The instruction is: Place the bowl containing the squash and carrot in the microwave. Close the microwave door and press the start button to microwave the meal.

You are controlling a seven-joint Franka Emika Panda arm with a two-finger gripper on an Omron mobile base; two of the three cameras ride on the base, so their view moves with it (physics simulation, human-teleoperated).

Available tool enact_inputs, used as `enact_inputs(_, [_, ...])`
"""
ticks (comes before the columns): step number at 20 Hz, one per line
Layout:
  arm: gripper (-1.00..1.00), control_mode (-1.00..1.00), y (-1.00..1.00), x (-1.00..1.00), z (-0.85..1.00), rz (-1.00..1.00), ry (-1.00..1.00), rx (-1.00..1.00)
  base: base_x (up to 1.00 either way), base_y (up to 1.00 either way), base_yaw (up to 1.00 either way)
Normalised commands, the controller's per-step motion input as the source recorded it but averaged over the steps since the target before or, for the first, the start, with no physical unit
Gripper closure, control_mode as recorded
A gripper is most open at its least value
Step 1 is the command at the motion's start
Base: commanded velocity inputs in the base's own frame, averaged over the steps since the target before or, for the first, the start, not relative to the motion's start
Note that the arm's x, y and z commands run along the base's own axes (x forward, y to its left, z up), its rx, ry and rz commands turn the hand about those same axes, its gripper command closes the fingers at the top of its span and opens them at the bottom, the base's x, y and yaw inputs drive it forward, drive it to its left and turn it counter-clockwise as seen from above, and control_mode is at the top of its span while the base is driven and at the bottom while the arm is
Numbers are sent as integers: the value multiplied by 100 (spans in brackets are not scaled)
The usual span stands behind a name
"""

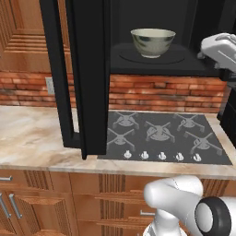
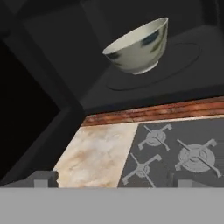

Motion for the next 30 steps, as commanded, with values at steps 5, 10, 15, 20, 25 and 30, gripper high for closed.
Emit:
enact_inputs(5, [-100,-100,37,-93,-5,42,8,-51,0,0,0])
enact_inputs(10, [-100,-100,55,-56,-18,28,-1,-39,0,0,0])
enact_inputs(15, [-100,-100,43,-22,-59,14,-23,-22,0,0,0])
enact_inputs(20, [-100,-100,17,-2,-74,6,-34,-9,0,0,0])
enact_inputs(25, [-100,-100,9,-7,-24,1,-28,0,0,0,0])
enact_inputs(30, [-100,-100,30,-46,33,0,-2,-3,0,0,0])
